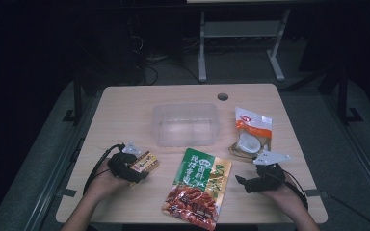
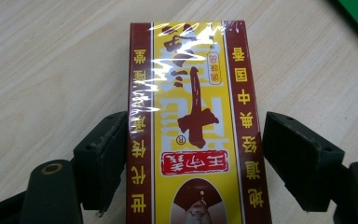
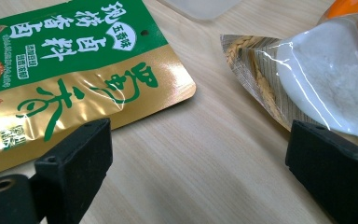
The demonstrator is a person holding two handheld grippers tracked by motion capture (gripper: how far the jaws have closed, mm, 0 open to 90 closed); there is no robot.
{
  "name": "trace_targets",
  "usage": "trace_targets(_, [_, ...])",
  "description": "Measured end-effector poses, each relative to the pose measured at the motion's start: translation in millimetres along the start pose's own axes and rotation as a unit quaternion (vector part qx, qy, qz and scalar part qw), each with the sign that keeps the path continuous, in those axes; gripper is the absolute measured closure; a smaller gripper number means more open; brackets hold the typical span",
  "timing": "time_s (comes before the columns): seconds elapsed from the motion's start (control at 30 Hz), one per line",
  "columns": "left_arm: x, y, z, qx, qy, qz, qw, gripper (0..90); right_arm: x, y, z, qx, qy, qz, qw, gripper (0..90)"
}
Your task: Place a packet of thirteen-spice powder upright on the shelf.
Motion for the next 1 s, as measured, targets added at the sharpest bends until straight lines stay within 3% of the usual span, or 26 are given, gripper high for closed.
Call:
trace_targets(0.23, [1.3,-0.2,-1.5,0.008,-0.004,0.008,0.9999,29.8,-0.3,0.0,0.0,0.000,0.000,-0.001,1.0000,7.2])
trace_targets(0.73, [2.4,2.9,-1.9,0.016,-0.009,-0.007,0.9998,31.5,-0.6,1.1,0.7,-0.003,0.000,-0.003,1.0000,7.2])
trace_targets(0.87, [2.2,7.0,2.2,-0.001,-0.007,-0.010,0.9999,31.6,-0.5,0.7,0.7,-0.003,0.001,-0.001,1.0000,7.2])
trace_targets(1.0, [2.0,11.9,5.9,-0.015,-0.024,-0.013,0.9995,31.7,-0.4,0.7,0.4,-0.003,0.002,0.002,1.0000,7.2])
Point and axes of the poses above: each handheld gripper's, and its own axes: y roughly backward along the jaws, z roughly out of its top, x roughly to its left, the point moved 7 cm from there along -y, roughly forward along the jaws, and after that the axes turned 2 degrees about -x, right-handed, at the moved point
